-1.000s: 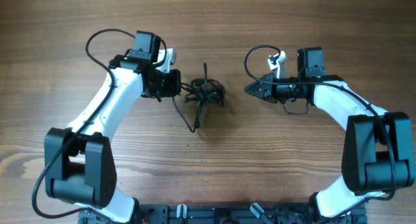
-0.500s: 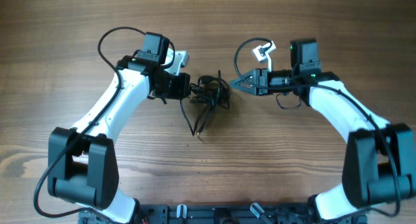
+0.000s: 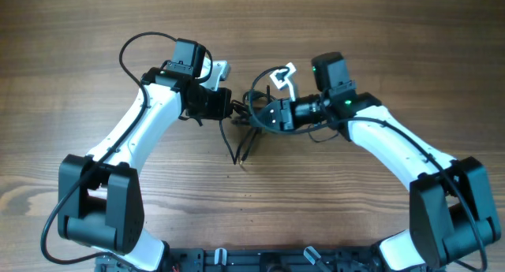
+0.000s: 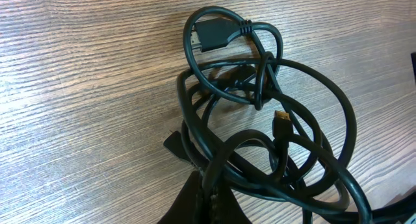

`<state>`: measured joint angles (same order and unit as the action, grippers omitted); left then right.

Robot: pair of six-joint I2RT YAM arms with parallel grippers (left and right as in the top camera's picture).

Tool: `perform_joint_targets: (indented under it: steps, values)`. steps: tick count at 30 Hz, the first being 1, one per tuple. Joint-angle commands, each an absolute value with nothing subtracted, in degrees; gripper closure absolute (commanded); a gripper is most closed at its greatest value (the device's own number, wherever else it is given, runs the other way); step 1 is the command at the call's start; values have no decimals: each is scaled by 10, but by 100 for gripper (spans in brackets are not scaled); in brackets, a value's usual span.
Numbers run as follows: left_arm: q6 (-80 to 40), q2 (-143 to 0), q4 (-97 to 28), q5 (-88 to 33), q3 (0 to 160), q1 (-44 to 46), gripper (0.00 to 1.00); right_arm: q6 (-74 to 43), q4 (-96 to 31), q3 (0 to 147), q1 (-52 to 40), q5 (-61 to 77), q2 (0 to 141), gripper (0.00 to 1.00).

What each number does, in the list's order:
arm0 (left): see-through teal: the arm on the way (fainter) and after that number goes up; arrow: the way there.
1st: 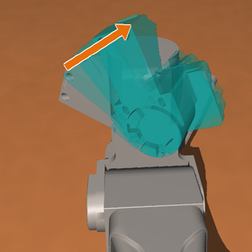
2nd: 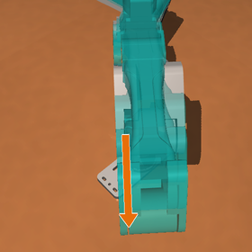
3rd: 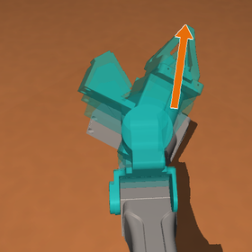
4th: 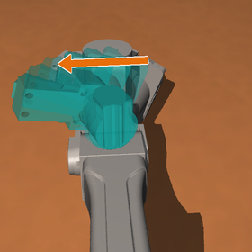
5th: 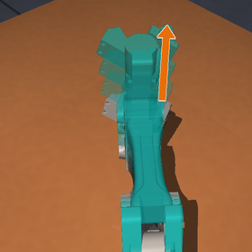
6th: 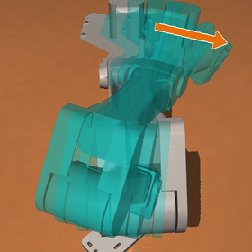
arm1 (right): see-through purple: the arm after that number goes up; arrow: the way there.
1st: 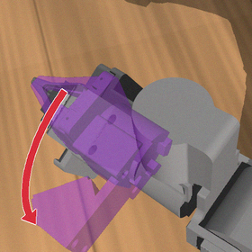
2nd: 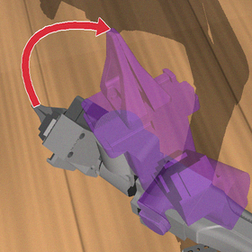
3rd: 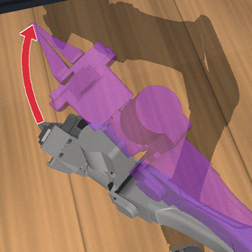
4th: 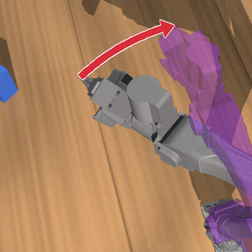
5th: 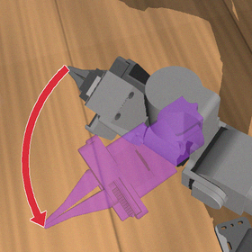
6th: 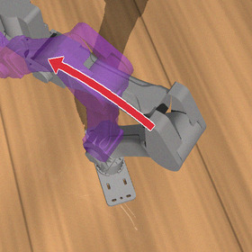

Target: Untangle cables

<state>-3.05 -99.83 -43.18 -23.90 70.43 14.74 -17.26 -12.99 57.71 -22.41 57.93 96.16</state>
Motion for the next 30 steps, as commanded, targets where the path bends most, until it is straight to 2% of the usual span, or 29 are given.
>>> perform_joint_targets:
  steps: [1,6,14,30]
  values:
    - [-22,-1004,-428,-250,696,149,96,-206,-131,588,-246,442,956,57]
    - [-22,-1004,-428,-250,696,149,96,-211,-138,588,-247,356,956,57]
    - [-22,-1004,-428,-250,696,149,96,-210,-137,588,-247,298,956,56]
    - [-22,-1004,-428,-250,696,149,96,-242,-178,552,-248,296,957,57]
